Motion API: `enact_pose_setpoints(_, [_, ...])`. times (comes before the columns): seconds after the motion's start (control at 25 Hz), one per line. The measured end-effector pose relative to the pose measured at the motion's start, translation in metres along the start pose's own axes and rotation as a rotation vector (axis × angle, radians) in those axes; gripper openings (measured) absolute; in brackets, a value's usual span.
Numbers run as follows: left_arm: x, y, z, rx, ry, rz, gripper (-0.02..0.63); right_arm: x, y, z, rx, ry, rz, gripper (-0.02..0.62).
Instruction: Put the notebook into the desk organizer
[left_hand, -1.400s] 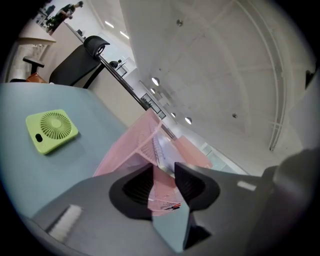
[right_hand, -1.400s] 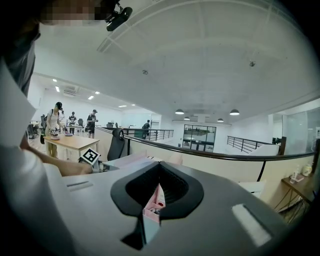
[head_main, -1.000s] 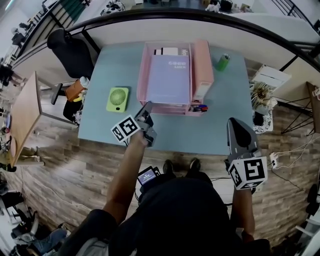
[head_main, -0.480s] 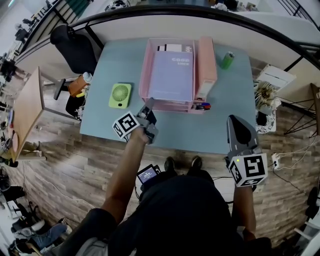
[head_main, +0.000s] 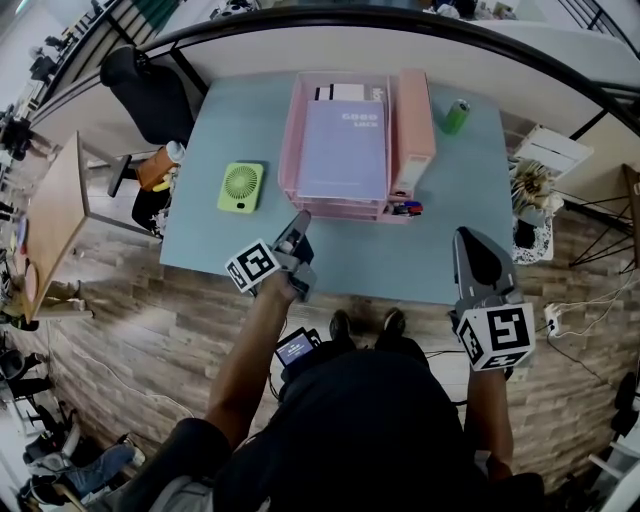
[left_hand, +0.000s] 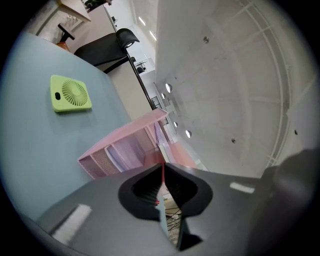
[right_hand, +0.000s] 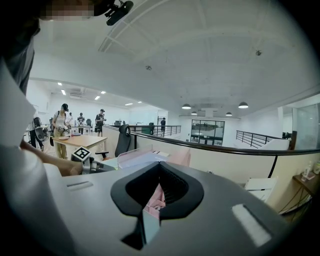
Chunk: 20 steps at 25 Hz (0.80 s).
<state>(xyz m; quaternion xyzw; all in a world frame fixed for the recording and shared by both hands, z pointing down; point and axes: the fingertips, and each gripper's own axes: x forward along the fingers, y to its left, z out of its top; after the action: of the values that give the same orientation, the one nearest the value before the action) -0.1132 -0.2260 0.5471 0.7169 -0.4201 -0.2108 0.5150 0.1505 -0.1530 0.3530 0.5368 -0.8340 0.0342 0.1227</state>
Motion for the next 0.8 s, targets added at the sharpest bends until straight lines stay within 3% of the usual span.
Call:
enact_pose_setpoints(0.04, [0.003, 0.001, 0.004, -0.021, -0.009, -0.004, 0.057, 0.000, 0.002, -0.001, -0.001, 0.001, 0.002, 0.003])
enact_pose_setpoints(0.16, [0.018, -0.001, 0.018, -0.006, -0.021, -0.041, 0.225, -0.001, 0.004, -0.003, -0.004, 0.005, 0.002, 0.003])
enact_pose_setpoints(0.24, [0.026, 0.001, 0.024, -0.006, -0.030, -0.033, 0.244, -0.003, 0.003, -0.004, -0.003, 0.009, -0.004, 0.003])
enact_pose_setpoints(0.32, [0.031, 0.006, 0.030, -0.016, -0.043, -0.012, 0.244, -0.004, 0.001, -0.004, -0.002, 0.010, -0.011, 0.003])
enact_pose_setpoints(0.48, [0.031, 0.007, 0.035, -0.056, -0.071, -0.005, 0.104, -0.006, -0.001, -0.004, -0.001, 0.010, -0.022, 0.003])
enact_pose_setpoints(0.8, [-0.005, -0.010, 0.017, -0.087, -0.057, -0.022, 0.086, -0.004, 0.003, -0.006, 0.004, 0.008, -0.017, 0.003])
